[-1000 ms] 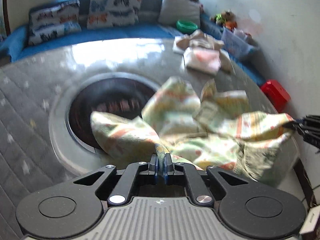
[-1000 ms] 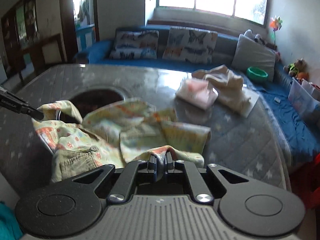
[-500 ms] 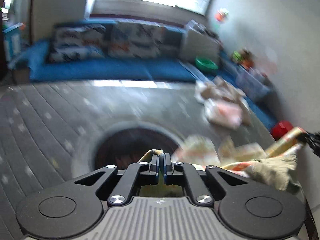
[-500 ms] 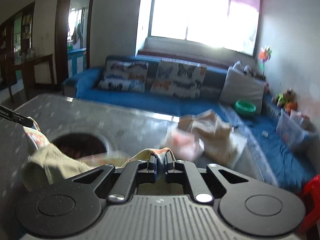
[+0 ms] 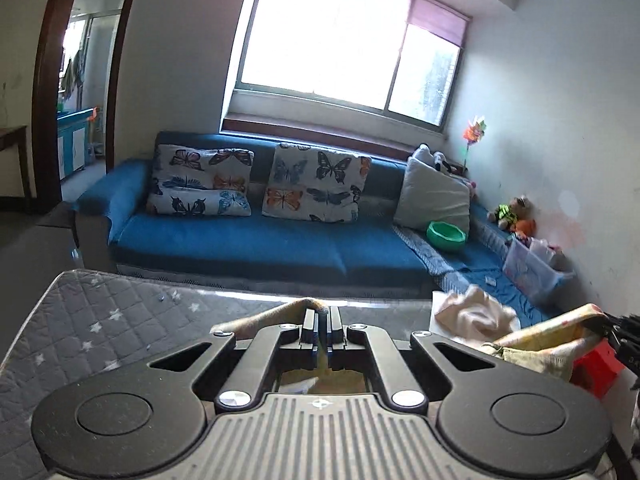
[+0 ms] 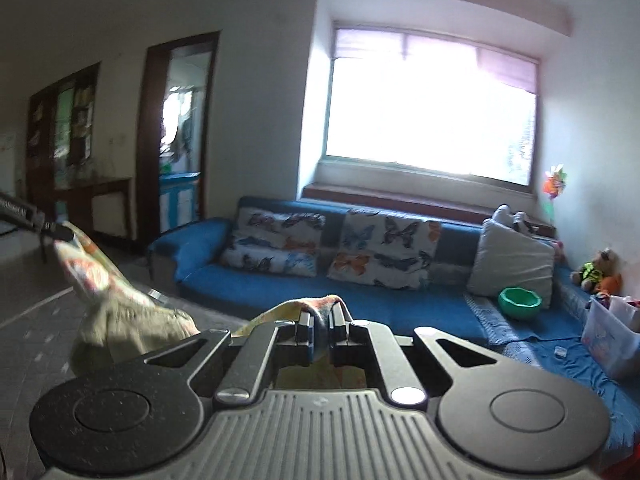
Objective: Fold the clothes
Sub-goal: 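Lift the garment with both grippers and shake it out over the table, then lay the garment flat on the table and open both grippers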
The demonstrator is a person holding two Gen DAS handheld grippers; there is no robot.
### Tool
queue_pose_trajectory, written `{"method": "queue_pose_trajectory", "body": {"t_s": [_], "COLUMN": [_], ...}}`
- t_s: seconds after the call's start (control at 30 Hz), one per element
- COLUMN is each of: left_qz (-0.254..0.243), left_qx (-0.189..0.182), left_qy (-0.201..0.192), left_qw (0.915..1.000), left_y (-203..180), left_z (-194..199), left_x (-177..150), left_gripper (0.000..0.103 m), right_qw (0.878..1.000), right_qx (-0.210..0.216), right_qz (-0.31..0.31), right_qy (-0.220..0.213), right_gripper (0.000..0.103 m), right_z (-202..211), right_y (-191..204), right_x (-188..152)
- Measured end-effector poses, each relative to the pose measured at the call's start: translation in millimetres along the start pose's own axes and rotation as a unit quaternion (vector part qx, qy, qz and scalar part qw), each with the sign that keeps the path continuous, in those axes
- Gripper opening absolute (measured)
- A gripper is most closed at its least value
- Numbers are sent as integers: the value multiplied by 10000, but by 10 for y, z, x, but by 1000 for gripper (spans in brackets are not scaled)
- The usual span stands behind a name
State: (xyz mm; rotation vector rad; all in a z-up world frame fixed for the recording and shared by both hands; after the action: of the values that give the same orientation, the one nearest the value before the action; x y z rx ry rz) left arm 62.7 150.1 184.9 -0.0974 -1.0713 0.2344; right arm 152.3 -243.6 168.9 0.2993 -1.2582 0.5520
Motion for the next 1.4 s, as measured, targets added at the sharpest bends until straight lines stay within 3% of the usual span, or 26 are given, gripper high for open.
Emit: {"method": "queue_pose_trajectory", "body": {"t_s": [0.1, 0.23, 0.33, 0.43, 0.53, 0.6, 0.67, 0.8, 0.87, 1.07, 1.3, 1.4], "left_qz": [-154, -272, -123, 139, 189, 208, 181, 42, -47, 84, 439, 465], "left_qx": [-29, -78, -150, -256, -359, -388, -380, -368, -343, -252, -509, -541], "left_qy": [303, 1038, 1798, 2511, 2869, 2941, 2845, 2512, 2346, 2288, 2139, 2053], "left_qw": [9994, 9942, 9835, 9675, 9571, 9548, 9578, 9672, 9715, 9731, 9745, 9761], "left_y": [10, 16, 60, 113, 130, 152, 185, 199, 197, 252, 166, 83], "left_z": [140, 212, 170, 80, 85, 123, 193, 311, 349, 263, -58, -256], "left_x": [-316, -935, -1481, -1966, -2261, -2343, -2328, -2177, -2104, -2115, -2208, -2183], "left_gripper": [4, 4, 5, 5, 9, 13, 22, 33, 45, 47, 47, 47], "right_qw": [9990, 9917, 9775, 9589, 9414, 9348, 9349, 9465, 9519, 9492, 9566, 9594], "right_qx": [253, 669, 980, 1204, 1352, 1398, 1360, 1287, 1323, 1482, 1231, 1123], "right_qz": [192, 395, 540, 611, 691, 713, 712, 748, 785, 673, 424, 318], "right_qy": [322, 1022, 1787, 2497, 3013, 3186, 3200, 2864, 2651, 2694, 2605, 2566], "right_gripper": [6, 6, 6, 6, 15, 18, 18, 26, 33, 39, 50, 50], "right_z": [178, 382, 487, 545, 616, 665, 747, 821, 813, 509, 95, -82], "right_y": [66, 260, 414, 533, 579, 558, 481, 418, 418, 604, 602, 601], "right_x": [-235, -687, -1142, -1553, -1842, -1911, -1869, -1623, -1496, -1661, -1842, -1920]}}
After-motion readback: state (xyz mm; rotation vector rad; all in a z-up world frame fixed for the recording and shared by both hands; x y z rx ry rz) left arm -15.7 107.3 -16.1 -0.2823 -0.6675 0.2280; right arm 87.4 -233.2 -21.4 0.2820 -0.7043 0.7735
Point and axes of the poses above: each gripper's, at about its wrist camera, not at the fingertips, and z roughly against the way its jaws point, y to its left, x to its top, the point moved 1 cm from there along -z, roughly the way its jaws point, and after that the axes turned 1 degree about -y, right-handed, at the moved point
